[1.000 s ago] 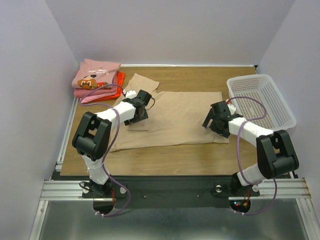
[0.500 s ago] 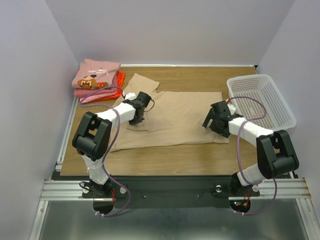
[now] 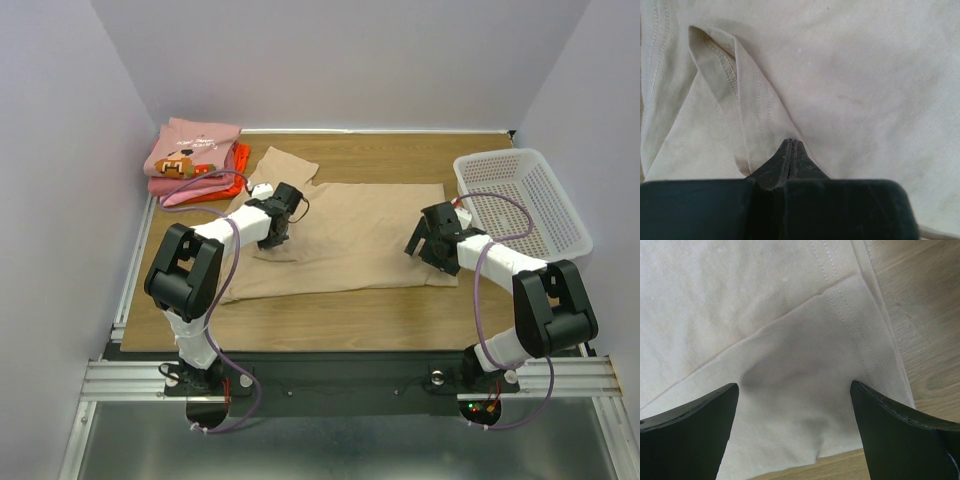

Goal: Fold and stack the t-shirts
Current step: Fold the tshirt

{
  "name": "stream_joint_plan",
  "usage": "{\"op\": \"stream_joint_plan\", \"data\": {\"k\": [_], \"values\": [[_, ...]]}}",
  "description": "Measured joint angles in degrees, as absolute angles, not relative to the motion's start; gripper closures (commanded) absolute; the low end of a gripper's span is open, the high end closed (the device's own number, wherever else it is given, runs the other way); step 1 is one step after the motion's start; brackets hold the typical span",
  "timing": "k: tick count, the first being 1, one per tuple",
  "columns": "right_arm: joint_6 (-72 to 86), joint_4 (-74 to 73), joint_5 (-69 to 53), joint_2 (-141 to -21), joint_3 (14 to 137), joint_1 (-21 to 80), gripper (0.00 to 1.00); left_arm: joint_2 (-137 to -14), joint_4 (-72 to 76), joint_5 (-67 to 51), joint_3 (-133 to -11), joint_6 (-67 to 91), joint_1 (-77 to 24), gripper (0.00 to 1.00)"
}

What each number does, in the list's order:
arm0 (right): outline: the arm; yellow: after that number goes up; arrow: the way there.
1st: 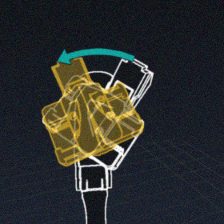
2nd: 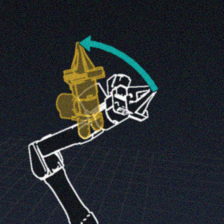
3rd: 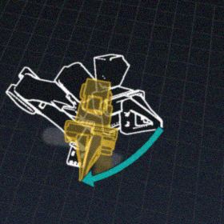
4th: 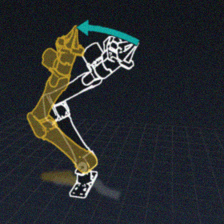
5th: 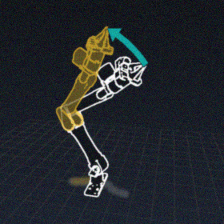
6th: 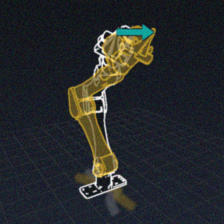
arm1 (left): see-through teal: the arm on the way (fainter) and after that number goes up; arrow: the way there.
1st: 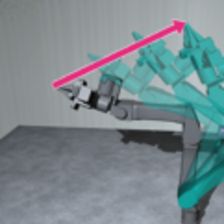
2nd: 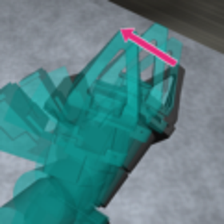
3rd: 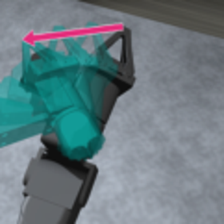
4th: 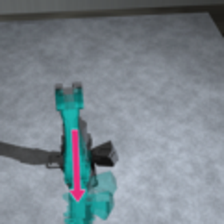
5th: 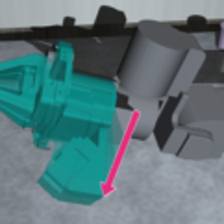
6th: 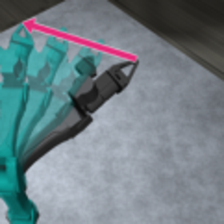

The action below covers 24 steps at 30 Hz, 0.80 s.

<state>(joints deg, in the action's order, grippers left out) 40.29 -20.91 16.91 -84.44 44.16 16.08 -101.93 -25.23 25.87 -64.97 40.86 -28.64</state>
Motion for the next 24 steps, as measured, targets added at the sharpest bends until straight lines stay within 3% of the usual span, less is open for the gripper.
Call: {"op": "stream_joint_plan", "data": {"k": [24], "values": [[39.1,-20.4,16.9,-85.4,44.6,16.1,0.0,-104.3,-16.7,24.1,-70.3,25.1,-31.1,1.0]]}}
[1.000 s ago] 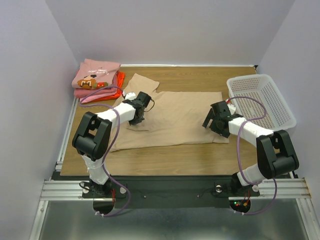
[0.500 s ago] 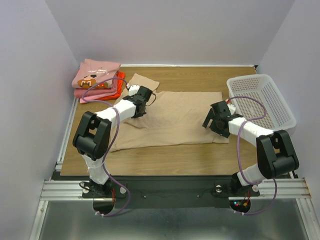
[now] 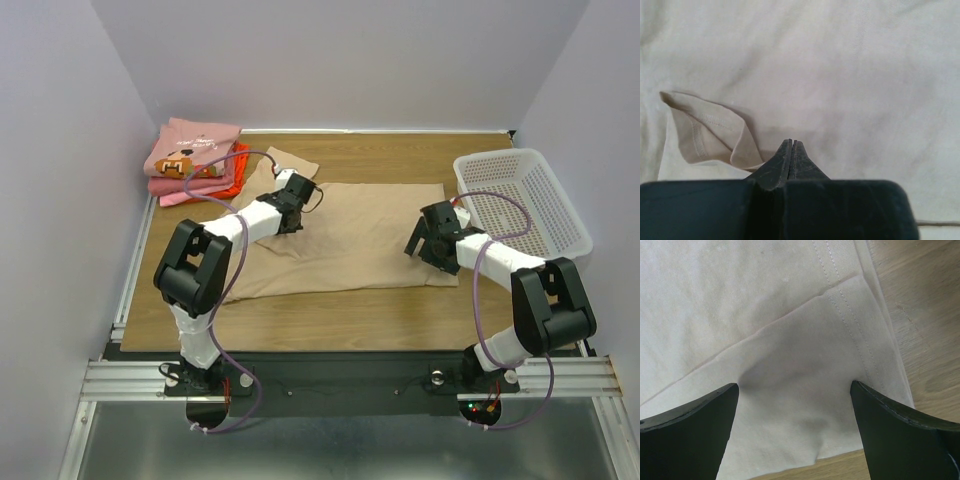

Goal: Fold and stack the t-shirts
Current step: Fold the tshirt

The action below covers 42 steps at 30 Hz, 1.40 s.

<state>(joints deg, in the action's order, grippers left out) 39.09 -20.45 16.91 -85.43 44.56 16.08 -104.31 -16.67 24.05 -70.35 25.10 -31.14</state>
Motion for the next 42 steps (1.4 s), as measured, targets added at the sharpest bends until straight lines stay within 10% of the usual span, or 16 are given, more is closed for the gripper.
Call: {"op": "stream_joint_plan", "data": {"k": [20,26,27,28,42], "values": [[38.6,-20.4,16.7,-85.4,44.6,16.1,0.0,-108.9,-15.2,23.9,-75.6,22.5,-32.7,0.98],[38.5,-20.4,16.6,-85.4,44.6,16.1,0.0,-109.8,-15.2,23.5,-75.6,21.0,-33.4,0.39],[38.4,-20.4,16.6,-85.4,44.6,16.1,0.0,-109.8,-15.4,23.3,-75.6,20.9,-33.5,0.08],[38.4,-20.4,16.6,-85.4,44.6,16.1,0.0,-109.8,-15.5,23.3,-75.6,21.0,-33.7,0.02],[36.9,-20.5,14.7,-85.1,44.6,16.0,0.0,-89.2,-15.4,25.6,-64.0,28.3,-33.6,0.02]]}}
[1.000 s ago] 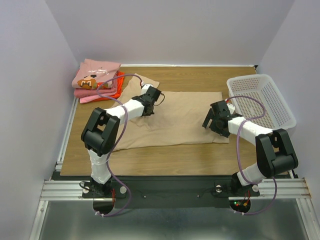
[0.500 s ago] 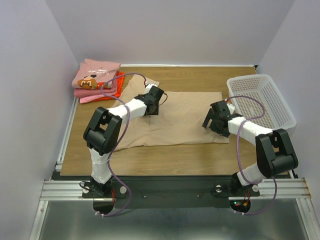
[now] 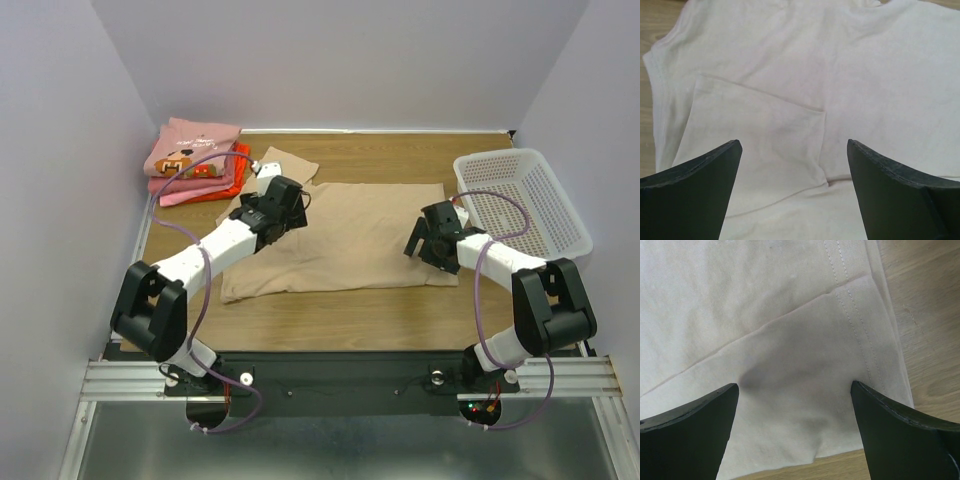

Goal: Fold and stack the t-shirts
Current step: Fold the tshirt

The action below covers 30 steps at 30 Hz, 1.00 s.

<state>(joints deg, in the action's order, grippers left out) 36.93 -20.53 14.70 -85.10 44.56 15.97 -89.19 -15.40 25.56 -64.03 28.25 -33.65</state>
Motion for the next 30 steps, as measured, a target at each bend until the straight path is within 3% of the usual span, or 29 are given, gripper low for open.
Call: {"op": "stream_joint_plan", "data": {"k": [12,17,30], "values": [[38.4,-18.6,14.2,-81.6,40.9,15.8,0.0,-82.8,-14.8,19.9,-41.5,41.4,-25.4,0.02],[40.0,-16.4,13.1,-76.8,36.1,15.8,0.0,-79.4,-13.6,18.9,-38.2,44.6,-25.6,0.05],[45.9,-20.3,8.2,-57.9,24.8,15.8,0.0,-68.6,-20.8,12.3,-32.3,51.8,-26.8,0.02]]}}
